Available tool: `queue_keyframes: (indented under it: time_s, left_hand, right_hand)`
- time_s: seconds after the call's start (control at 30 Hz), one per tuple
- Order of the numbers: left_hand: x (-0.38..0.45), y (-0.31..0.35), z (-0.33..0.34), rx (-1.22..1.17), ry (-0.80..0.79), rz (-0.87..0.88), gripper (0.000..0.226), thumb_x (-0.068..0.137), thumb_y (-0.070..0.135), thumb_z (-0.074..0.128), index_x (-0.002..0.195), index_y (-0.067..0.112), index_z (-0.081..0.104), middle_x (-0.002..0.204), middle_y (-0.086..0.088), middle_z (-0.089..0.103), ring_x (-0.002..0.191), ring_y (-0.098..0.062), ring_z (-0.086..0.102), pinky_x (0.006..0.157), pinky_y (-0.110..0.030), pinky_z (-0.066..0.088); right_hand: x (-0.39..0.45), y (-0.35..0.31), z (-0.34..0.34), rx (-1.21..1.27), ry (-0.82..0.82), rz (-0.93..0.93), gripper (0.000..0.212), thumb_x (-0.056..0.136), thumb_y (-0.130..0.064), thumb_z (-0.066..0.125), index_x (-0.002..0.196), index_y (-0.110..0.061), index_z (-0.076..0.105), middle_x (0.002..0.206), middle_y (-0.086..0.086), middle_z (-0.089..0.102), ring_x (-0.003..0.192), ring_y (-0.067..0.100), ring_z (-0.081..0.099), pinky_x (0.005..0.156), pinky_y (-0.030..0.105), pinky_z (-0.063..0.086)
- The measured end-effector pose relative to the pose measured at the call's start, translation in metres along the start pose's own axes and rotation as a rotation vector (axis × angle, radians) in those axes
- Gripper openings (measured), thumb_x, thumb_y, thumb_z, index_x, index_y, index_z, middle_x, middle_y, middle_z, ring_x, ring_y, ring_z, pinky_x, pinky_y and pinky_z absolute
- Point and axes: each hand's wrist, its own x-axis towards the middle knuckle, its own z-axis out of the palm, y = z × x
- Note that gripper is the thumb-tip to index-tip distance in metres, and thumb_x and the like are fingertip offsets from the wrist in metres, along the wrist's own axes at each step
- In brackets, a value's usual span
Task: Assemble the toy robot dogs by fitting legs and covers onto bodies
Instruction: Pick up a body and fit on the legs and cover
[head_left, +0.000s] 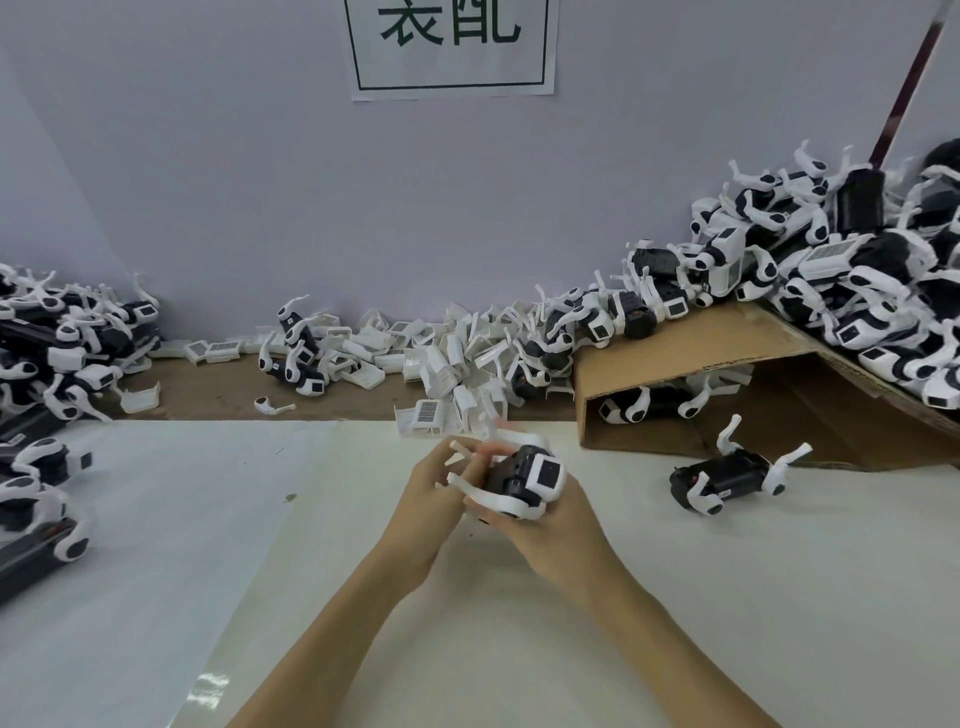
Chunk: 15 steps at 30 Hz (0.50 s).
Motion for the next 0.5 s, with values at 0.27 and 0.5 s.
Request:
queue_keyframes:
  time_s: [0.27,0.5]
  left_hand:
    - [0.002,0.020,-0.012,0.037,0.187,0.122,0.068,0.102,0.074,0.034,0.118,0.024,0.077,0.113,0.004,0.080,0.104,-0.015,0.074,0.091,-0.034,0.053]
    - [-0.007,0.022,0.005,0.172,-0.080,0.245,0.041,0.095,0.061,0.063,0.125,0.035,0.074,0.114,0.007,0.076,0.105,-0.013,0.072,0.081,-0.021,0.055]
  right_hand:
    - [-0.003,0.005,-0.020,-0.368,0.159,-0.103,0.042,0.090,-0.030,0.081,0.122,-0.043,0.056,0.115,-0.018,0.070,0.108,0.008,0.068,0.085,0.021,0.055]
    - [-0.004,0.008,-0.020,-0.687,0.174,-0.171,0.059,0.078,-0.029,0.091,0.118,-0.032,0.048,0.115,-0.012,0.058,0.108,0.007,0.055,0.080,0.014,0.046]
